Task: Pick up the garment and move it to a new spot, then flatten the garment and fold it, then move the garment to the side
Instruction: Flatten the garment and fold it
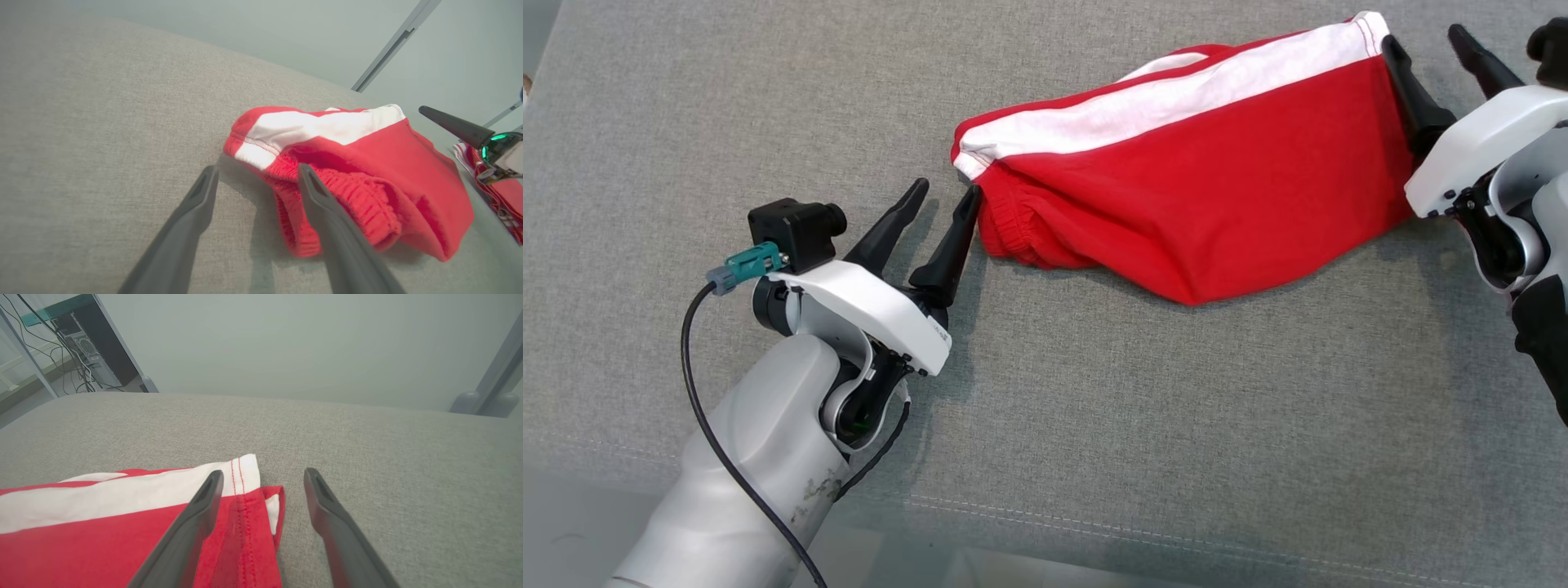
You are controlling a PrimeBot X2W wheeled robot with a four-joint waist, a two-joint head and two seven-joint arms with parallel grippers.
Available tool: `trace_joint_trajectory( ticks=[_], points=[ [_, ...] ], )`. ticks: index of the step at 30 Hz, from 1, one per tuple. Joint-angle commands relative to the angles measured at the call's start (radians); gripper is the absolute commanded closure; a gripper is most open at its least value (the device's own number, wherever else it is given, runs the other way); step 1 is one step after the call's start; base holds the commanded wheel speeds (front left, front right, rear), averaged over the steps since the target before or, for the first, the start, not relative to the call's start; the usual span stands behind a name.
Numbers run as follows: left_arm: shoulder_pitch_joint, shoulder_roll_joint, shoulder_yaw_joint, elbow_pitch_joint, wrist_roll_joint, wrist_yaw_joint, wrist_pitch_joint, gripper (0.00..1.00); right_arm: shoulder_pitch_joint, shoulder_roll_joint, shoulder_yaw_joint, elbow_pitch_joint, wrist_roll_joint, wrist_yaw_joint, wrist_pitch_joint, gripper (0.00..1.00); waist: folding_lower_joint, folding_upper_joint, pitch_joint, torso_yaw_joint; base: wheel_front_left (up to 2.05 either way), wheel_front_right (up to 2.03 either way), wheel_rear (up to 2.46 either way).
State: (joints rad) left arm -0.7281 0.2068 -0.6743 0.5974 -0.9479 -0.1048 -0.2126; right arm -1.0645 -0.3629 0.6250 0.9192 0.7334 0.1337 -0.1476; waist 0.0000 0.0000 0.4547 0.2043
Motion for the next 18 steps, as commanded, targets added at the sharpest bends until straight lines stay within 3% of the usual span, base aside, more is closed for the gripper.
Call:
trace_joint_trajectory(
  ticks=[1, 7, 18],
  points=[
    [-0.001, 0.045, 0.026, -0.039, -0.007, 0.0, 0.008, 0.0, 0.032, -0.005, 0.014, -0.037, 0.014, -0.003, 0.01, 0.0, 0.0, 0.0, -0.002, -0.004, 0.0, 0.0, 0.0],
    [0.02, 0.065, 0.018, -0.098, -0.05, 0.0, 0.093, 0.0, 0.043, -0.009, 0.036, -0.049, 0.044, -0.003, 0.096, 0.0, 0.0, 0.0, -0.012, -0.008, 0.0, 0.0, 0.0],
    [-0.029, 0.03, -0.005, -0.054, -0.209, -0.023, 0.305, 0.0, 0.013, 0.031, 0.111, 0.029, 0.068, -0.003, 0.271, 0.0, 0.0, 0.0, -0.019, -0.002, 0.0, 0.0, 0.0]
  ],
)
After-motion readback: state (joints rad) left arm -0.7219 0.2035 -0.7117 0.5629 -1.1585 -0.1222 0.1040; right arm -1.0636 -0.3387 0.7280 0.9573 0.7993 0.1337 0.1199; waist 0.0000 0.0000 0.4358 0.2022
